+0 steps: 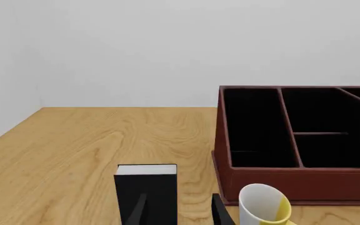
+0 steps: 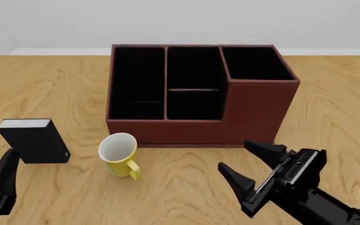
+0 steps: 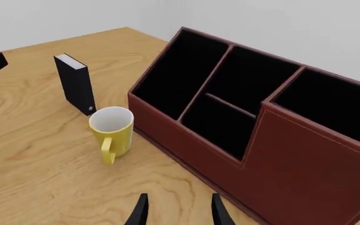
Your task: Pick up the yellow and white mug and place it to the right of the caddy.
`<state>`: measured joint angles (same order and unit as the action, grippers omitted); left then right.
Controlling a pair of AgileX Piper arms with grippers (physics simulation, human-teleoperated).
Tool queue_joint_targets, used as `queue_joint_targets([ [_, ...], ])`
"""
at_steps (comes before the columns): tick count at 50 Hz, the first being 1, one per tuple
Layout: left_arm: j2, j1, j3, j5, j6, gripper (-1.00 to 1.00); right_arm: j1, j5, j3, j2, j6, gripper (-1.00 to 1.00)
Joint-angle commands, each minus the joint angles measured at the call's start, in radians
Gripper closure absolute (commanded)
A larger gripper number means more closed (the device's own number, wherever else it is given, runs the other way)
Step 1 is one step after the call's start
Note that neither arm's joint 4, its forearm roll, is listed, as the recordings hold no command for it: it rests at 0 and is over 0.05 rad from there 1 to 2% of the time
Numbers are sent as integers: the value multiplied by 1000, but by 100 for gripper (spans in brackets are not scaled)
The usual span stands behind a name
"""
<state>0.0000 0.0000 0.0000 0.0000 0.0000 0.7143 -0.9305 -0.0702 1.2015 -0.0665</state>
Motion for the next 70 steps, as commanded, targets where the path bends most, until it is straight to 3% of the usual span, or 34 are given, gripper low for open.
queue_joint_targets([
  [1,0,0,0,0,0,-100,45,-45,-47,100,-5,-100],
  [40,0,0,0,0,0,-100,136,-152,-258,486,1,-100],
  [70,0,0,0,0,0,-100,206,-130,-393,631,-15,-100],
])
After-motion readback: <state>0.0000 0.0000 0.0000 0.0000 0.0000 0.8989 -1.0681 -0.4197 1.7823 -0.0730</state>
